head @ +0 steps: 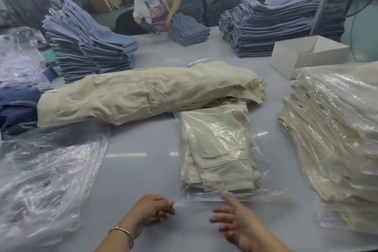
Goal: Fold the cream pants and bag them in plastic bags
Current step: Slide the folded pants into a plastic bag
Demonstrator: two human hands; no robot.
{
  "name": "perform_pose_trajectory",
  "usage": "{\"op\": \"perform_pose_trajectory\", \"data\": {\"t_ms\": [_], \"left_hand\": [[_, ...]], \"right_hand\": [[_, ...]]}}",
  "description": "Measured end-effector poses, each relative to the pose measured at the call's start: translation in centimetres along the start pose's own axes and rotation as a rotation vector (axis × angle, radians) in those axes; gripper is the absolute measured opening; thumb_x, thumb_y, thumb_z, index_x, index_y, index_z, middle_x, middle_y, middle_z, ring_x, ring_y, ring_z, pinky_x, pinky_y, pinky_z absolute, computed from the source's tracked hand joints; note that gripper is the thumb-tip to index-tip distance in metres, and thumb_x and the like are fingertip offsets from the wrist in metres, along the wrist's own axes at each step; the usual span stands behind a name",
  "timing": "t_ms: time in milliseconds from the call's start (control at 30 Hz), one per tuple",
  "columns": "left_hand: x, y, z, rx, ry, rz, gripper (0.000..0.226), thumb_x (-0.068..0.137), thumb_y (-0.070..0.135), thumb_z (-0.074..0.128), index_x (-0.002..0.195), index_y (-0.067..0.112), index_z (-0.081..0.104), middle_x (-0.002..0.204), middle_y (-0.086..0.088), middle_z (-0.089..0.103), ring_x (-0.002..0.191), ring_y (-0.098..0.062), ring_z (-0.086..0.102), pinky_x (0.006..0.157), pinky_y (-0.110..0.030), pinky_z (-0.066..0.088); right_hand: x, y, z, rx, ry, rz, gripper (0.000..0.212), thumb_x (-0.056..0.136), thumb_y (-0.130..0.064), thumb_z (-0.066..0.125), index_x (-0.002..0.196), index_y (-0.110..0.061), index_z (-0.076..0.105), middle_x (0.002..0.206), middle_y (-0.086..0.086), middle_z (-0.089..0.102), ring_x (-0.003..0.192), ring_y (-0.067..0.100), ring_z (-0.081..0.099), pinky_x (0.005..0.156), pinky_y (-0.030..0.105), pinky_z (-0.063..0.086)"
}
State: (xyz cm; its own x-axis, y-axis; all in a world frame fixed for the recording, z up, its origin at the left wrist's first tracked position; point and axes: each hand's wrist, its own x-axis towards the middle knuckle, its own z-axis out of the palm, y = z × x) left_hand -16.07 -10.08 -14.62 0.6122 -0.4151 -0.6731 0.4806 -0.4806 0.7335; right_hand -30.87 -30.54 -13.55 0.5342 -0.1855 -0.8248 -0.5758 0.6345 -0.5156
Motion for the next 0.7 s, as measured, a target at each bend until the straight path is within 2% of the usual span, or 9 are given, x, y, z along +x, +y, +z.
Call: {"op": "perform_pose_trajectory", "data": {"t_ms": [100,200,300,433,567,700], "left_hand": [[-0.3,0.3,-0.2,0.03,-0.045,-0.003,0.006,0.086,0.013,0.067,0.083,0.008,0.067,0.075,-0.007,0.071,0.051,-0.007,0.053,0.049,-0.014,0.039],[-0.4,0.5,-0.2,0.044,-0.061,0.034,0.009,0.089,0.013,0.061,0.08,0.014,0.062,0.066,-0.001,0.064,0.05,-0.008,0.051,0.046,-0.014,0.033],[-0.3,0.6,0.1,0.07,-0.08,0.073,0.021,0.091,0.007,0.054,0.073,0.019,0.051,0.056,0.002,0.05,0.045,-0.008,0.04,0.042,-0.016,0.023],[-0.3,0.2,0.0,0.113,-0.055,0.143,0.025,0.093,0.004,0.05,0.072,0.018,0.047,0.054,0.004,0.047,0.044,-0.007,0.039,0.042,-0.016,0.027],[-0.3,-0.3,0.0,0.101,-0.021,0.194,0.026,0.097,0.009,0.049,0.072,0.016,0.046,0.055,0.002,0.048,0.044,-0.007,0.039,0.044,-0.016,0.028],[-0.3,-0.7,0.0,0.148,0.01,0.221,0.026,0.097,0.006,0.043,0.072,0.014,0.045,0.057,0.0,0.046,0.046,-0.009,0.041,0.044,-0.017,0.031]], "right_hand": [[0.3,0.8,4.9,-0.201,-0.171,0.038,0.048,0.085,-0.046,0.065,0.107,-0.003,0.06,0.078,0.016,0.073,0.04,0.016,0.055,0.036,0.017,0.027],[1.2,0.9,8.6,-0.219,-0.157,-0.017,0.028,0.089,-0.035,0.064,0.099,-0.01,0.061,0.074,0.008,0.072,0.044,0.012,0.056,0.037,0.016,0.03],[2.0,1.4,10.9,-0.156,-0.112,-0.071,0.013,0.088,-0.021,0.067,0.086,-0.011,0.059,0.064,0.006,0.066,0.039,0.009,0.054,0.034,0.015,0.03],[2.6,2.1,12.4,-0.102,-0.029,-0.211,0.023,0.086,-0.005,0.066,0.074,-0.01,0.048,0.052,0.007,0.062,0.033,0.01,0.05,0.033,0.015,0.027],[2.8,2.4,12.4,-0.159,0.037,-0.314,0.014,0.088,-0.002,0.062,0.077,-0.005,0.055,0.055,0.008,0.063,0.037,0.011,0.05,0.036,0.017,0.029],[2.9,2.1,11.2,-0.071,0.107,-0.319,0.013,0.089,-0.005,0.061,0.078,-0.005,0.056,0.054,0.005,0.063,0.036,0.01,0.05,0.037,0.017,0.03]]}}
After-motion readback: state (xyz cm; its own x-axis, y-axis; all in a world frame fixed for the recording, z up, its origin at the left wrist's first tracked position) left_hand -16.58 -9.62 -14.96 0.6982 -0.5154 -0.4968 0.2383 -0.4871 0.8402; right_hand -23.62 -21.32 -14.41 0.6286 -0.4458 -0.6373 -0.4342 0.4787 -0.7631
